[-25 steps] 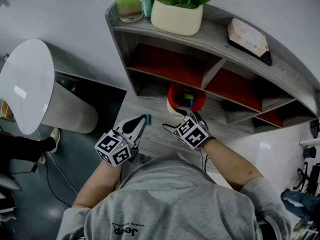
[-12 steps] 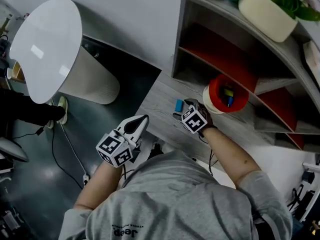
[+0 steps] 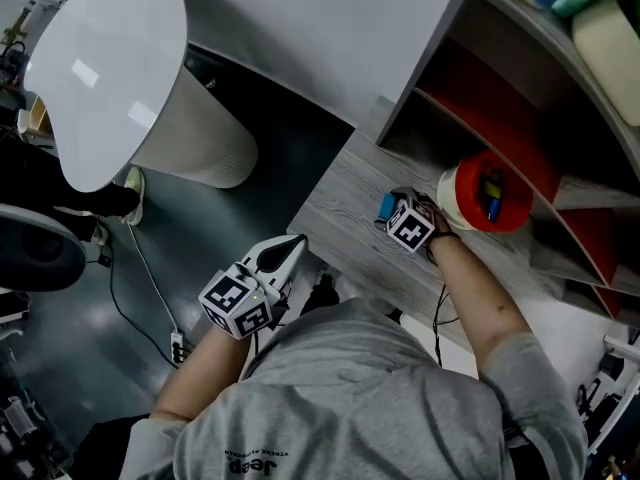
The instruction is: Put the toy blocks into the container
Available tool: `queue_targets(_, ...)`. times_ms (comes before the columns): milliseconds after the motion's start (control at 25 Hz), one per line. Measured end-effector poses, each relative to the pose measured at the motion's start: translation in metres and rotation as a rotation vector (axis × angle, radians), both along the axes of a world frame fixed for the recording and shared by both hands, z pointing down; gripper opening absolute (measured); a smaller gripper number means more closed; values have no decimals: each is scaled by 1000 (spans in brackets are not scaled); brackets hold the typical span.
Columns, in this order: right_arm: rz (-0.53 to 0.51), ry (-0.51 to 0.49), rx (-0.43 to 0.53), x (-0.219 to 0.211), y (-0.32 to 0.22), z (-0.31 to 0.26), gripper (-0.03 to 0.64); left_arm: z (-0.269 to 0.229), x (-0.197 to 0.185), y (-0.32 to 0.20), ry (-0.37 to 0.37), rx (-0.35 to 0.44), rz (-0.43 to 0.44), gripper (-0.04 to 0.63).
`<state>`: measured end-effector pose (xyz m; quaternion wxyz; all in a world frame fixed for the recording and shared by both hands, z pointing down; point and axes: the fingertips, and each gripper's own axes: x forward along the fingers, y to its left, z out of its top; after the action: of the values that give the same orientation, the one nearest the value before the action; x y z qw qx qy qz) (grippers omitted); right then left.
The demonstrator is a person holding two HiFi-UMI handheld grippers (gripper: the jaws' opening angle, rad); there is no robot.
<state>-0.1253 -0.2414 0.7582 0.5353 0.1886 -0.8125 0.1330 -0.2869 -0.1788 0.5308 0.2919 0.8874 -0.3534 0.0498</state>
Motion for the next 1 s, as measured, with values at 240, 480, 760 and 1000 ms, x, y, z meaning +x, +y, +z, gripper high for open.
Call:
queue_targets(240,-34,-13,-31,-4,2,0,340,3,-1,4,-11,-5,14,29)
queue_targets(480,16,-38,-3,-4,8,-11,308,-4,7,5,-17,2,37,30)
queue_targets(760,140,-196,116,3,8,-117,308,-26,48,-2,9,59,117,29)
queue_targets(1000,249,-280,253,55,11,-221,307,-59,117,-8,53,120,218,29)
